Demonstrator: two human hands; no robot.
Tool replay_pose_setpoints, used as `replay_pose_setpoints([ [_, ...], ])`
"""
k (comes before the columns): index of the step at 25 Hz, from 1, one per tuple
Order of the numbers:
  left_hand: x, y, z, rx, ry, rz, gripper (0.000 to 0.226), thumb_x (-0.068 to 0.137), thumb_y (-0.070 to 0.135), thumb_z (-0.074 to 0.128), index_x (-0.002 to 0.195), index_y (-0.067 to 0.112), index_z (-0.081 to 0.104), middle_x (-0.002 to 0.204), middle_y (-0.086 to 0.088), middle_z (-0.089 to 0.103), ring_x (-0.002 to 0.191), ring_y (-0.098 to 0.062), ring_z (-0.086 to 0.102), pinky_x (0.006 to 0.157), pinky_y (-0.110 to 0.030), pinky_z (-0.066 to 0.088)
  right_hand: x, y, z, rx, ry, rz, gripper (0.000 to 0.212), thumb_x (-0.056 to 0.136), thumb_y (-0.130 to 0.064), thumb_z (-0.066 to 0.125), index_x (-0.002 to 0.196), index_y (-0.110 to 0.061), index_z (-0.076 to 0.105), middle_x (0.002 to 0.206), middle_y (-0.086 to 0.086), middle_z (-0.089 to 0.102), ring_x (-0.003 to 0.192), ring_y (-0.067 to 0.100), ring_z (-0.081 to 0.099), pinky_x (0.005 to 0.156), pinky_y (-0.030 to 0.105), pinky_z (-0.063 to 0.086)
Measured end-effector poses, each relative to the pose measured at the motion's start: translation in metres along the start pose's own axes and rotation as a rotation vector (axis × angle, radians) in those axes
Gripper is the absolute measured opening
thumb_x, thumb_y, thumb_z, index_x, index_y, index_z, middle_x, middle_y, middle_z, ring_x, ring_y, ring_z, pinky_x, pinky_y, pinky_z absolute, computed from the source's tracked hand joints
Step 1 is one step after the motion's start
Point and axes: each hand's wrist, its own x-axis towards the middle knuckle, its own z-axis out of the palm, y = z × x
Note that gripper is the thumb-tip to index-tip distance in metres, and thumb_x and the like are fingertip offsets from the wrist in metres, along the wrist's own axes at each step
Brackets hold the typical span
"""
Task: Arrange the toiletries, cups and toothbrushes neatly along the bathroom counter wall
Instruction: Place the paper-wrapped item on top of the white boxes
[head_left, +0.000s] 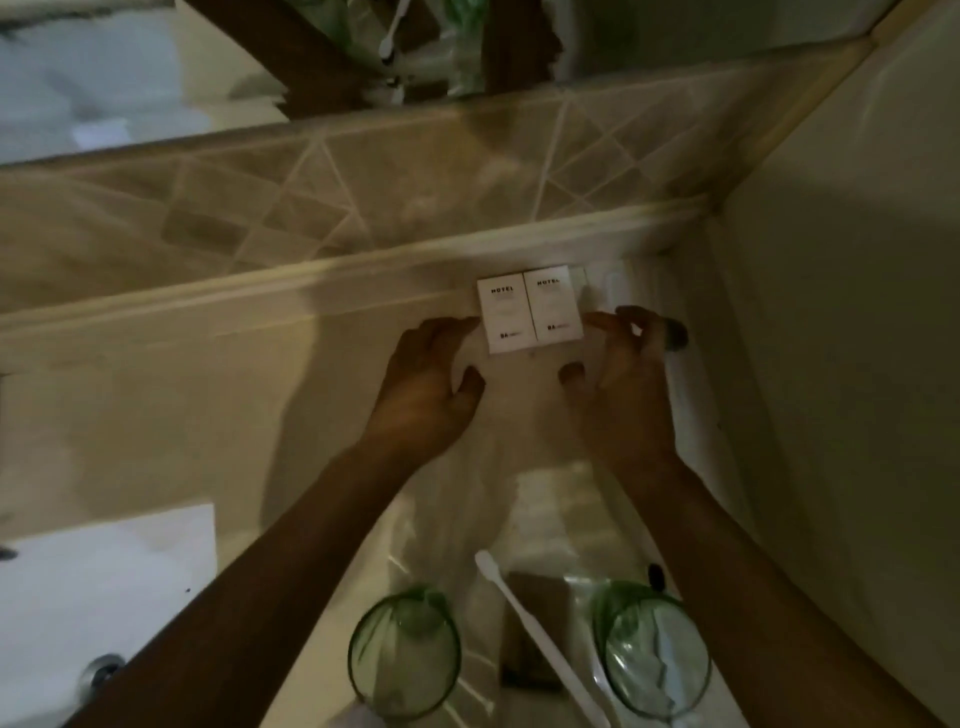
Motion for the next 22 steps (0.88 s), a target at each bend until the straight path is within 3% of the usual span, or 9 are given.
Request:
replay_pose_setpoints([
  [2, -0.017, -0.002, -0.016, 0.001, 0.050, 0.036, 0.048, 0.093, 0.023, 0.060, 0.141, 0.021, 0.052, 0.141, -0.007, 0.054, 0.125, -0.024, 0.052, 0.103, -0.030, 0.040, -0.019, 0.003, -0.018, 0.035, -0.004, -0.020, 0.048, 0.083, -0.016, 0.065, 0.130, -0.017, 0.053, 0.144, 0.007, 0.033, 0.122, 0.018, 0.048, 0.096, 0.028, 0.048],
  [5, -0.049, -0.008, -0.040, -0.067, 0.137, 0.057, 0.030, 0.092, 0.020, 0.059, 0.120, 0.017, 0.068, 0.120, -0.008, 0.067, 0.104, -0.021, 0.063, 0.089, -0.034, 0.051, -0.054, 0.013, -0.043, 0.088, -0.011, -0.042, 0.041, 0.086, -0.022, 0.063, 0.125, -0.025, 0.053, 0.142, 0.006, 0.039, 0.126, 0.021, 0.047, 0.105, 0.038, 0.044],
  [8, -0.099, -0.014, -0.059, -0.191, 0.204, -0.021, 0.017, 0.093, 0.017, 0.060, 0.104, 0.020, 0.073, 0.104, 0.001, 0.073, 0.086, -0.007, 0.063, 0.076, -0.022, 0.050, -0.100, 0.010, -0.063, 0.152, 0.038, -0.057, 0.033, 0.086, -0.023, 0.062, 0.119, -0.027, 0.058, 0.124, -0.001, 0.047, 0.111, 0.016, 0.054, 0.095, 0.042, 0.050],
  [10, -0.138, -0.014, -0.066, -0.294, 0.272, -0.142, 0.016, 0.092, 0.017, 0.060, 0.100, 0.024, 0.072, 0.089, 0.003, 0.072, 0.076, -0.006, 0.063, 0.071, -0.017, 0.047, -0.136, -0.003, -0.078, 0.186, 0.096, -0.090, 0.027, 0.085, -0.017, 0.061, 0.112, -0.023, 0.063, 0.113, -0.005, 0.050, 0.099, 0.012, 0.055, 0.085, 0.030, 0.052],
  [13, -0.199, -0.003, -0.068, -0.398, 0.444, -0.309, 0.013, 0.093, 0.016, 0.057, 0.098, 0.023, 0.068, 0.075, 0.008, 0.065, 0.065, 0.001, 0.057, 0.064, -0.011, 0.041, -0.190, -0.018, -0.087, 0.236, 0.111, -0.207, 0.016, 0.086, -0.003, 0.061, 0.099, -0.011, 0.067, 0.095, -0.004, 0.058, 0.077, 0.000, 0.054, 0.068, 0.006, 0.041],
  [16, -0.263, 0.002, -0.045, -0.571, 0.574, -0.465, 0.007, 0.092, 0.016, 0.057, 0.089, 0.021, 0.062, 0.075, 0.008, 0.062, 0.070, -0.005, 0.057, 0.070, -0.024, 0.046, -0.246, -0.003, -0.056, 0.179, -0.195, -0.247, 0.013, 0.088, -0.007, 0.062, 0.097, -0.014, 0.068, 0.092, -0.005, 0.059, 0.078, -0.008, 0.053, 0.070, 0.002, 0.038],
  [18, -0.296, 0.000, -0.020, -0.669, 0.523, -0.579, 0.009, 0.092, 0.018, 0.057, 0.085, 0.022, 0.060, 0.074, 0.002, 0.062, 0.069, -0.016, 0.057, 0.070, -0.038, 0.048, -0.277, 0.022, -0.019, -0.020, -0.390, -0.294, 0.026, 0.088, -0.018, 0.059, 0.113, -0.019, 0.065, 0.115, -0.002, 0.058, 0.102, -0.005, 0.047, 0.089, 0.005, 0.036],
  [19, -0.308, -0.002, -0.007, -0.690, 0.440, -0.636, 0.010, 0.092, 0.017, 0.057, 0.083, 0.021, 0.061, 0.074, 0.000, 0.063, 0.067, -0.017, 0.058, 0.068, -0.041, 0.049, -0.287, 0.035, -0.003, -0.138, -0.439, -0.332, 0.036, 0.087, -0.022, 0.057, 0.122, -0.019, 0.061, 0.127, 0.001, 0.054, 0.115, 0.005, 0.044, 0.099, 0.012, 0.035],
  [22, -0.329, -0.003, 0.025, -0.725, 0.038, -0.723, 0.013, 0.093, 0.017, 0.056, 0.086, 0.015, 0.066, 0.071, -0.006, 0.068, 0.057, -0.015, 0.062, 0.059, -0.040, 0.053, -0.301, 0.043, 0.017, -0.282, -0.395, -0.327, 0.048, 0.083, -0.023, 0.056, 0.130, -0.014, 0.055, 0.138, 0.009, 0.048, 0.119, 0.029, 0.043, 0.103, 0.036, 0.043],
])
